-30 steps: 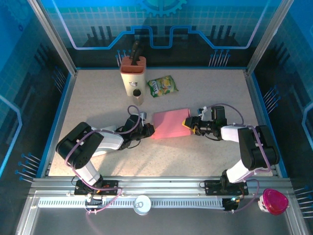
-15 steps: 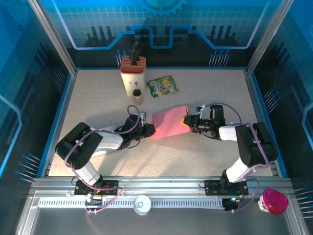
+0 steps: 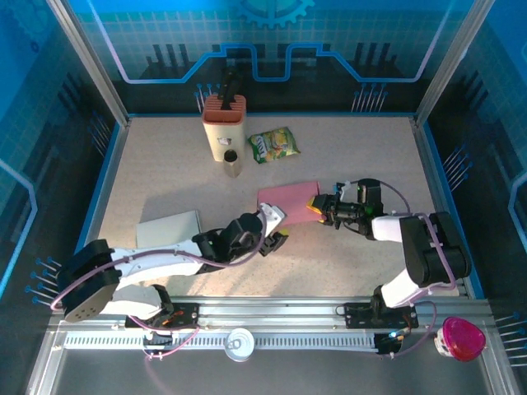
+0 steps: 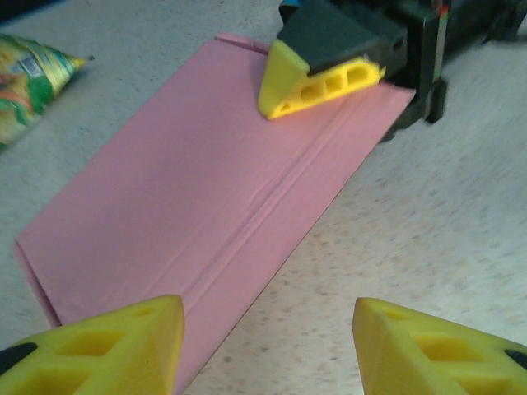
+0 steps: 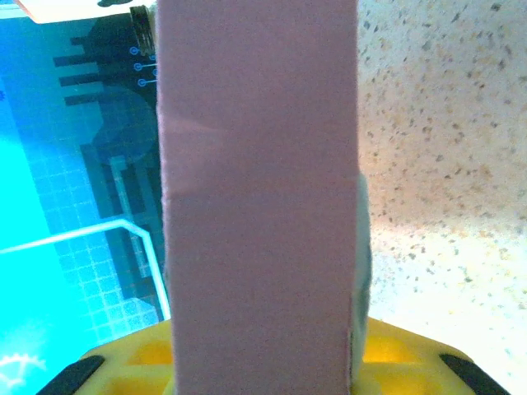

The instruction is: Fold the paper box

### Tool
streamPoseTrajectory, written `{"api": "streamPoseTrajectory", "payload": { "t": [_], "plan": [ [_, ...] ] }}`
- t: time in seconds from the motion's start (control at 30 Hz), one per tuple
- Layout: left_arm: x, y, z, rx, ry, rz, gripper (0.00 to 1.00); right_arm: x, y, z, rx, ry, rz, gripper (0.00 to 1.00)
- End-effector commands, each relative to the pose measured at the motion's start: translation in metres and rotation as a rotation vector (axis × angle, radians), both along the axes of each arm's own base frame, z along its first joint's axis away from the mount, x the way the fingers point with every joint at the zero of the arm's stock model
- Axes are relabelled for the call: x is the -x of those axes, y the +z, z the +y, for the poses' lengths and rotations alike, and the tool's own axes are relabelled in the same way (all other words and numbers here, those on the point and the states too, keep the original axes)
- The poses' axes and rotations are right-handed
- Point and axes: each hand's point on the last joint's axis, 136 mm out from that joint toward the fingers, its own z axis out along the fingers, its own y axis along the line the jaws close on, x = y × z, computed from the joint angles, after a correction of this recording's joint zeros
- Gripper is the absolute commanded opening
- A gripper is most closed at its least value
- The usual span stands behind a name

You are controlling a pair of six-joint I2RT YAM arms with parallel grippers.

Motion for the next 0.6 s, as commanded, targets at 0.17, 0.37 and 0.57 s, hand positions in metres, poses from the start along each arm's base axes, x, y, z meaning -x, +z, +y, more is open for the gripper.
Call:
{"api": "streamPoseTrajectory", "payload": {
  "t": [0.17, 0.37, 0.57],
  "plan": [
    [-0.028, -0.009, -0.001, -0.541, -0.037, -0.408, 0.62, 0.017, 0.015, -0.008, -0.038, -0.015, 0.139, 0.27],
    [-0.045, -0.005, -0.008, -0.607, 0.027, -0.510, 0.63, 0.023, 0.020, -0.011, -0.013, -0.008, 0.166, 0.27],
    [-0.047, -0.020, -0.020, -0.648, -0.006, -0.525, 0.58, 0.023, 0.022, -0.010, -0.039, -0.011, 0.183, 0.27]
  ]
}}
